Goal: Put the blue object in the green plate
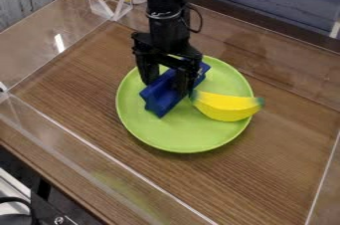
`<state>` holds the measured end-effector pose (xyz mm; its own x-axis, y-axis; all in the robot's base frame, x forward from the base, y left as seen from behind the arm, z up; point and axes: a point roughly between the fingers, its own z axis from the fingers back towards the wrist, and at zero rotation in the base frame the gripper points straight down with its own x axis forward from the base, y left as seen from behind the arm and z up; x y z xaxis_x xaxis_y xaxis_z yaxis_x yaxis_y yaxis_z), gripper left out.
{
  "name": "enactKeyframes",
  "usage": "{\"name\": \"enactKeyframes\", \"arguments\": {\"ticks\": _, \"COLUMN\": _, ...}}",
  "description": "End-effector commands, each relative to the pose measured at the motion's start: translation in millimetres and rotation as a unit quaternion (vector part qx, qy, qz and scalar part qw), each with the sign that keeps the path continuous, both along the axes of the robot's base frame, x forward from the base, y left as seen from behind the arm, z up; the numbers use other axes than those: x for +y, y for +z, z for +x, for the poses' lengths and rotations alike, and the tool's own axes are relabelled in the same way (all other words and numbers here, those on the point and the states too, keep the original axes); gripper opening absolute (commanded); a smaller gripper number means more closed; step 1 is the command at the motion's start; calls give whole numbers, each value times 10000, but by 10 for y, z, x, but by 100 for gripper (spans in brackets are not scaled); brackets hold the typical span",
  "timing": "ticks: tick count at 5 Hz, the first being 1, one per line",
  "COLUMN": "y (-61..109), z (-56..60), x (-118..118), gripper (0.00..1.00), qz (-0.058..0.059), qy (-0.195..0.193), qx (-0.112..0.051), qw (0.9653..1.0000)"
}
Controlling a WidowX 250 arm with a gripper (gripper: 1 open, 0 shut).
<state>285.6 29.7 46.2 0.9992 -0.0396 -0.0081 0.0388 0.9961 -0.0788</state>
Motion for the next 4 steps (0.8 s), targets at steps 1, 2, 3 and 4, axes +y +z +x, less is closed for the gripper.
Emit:
{"name": "enactKeyframes", "arguments": {"ticks": 1, "y": 203, "z": 36, "x": -15, "gripper": 100, "qz": 70, "qy": -48, "qx": -301, "qw": 9995}}
{"name": "enactKeyframes", "arguments": {"ticks": 2, "y": 253, "z": 24, "x": -19, "gripper": 100, "qz": 82, "qy": -42, "qx": -336, "qw": 9994}}
{"name": "enactKeyframes", "arguments": {"ticks": 3, "y": 150, "z": 26, "x": -11, "gripper": 100, "qz": 98, "qy": -36, "qx": -256, "qw": 9996}}
{"name": "enactKeyframes", "arguments": {"ticks": 4, "y": 45, "z": 26, "x": -2, "gripper": 100, "qz": 109, "qy": -29, "qx": -176, "qw": 9998}}
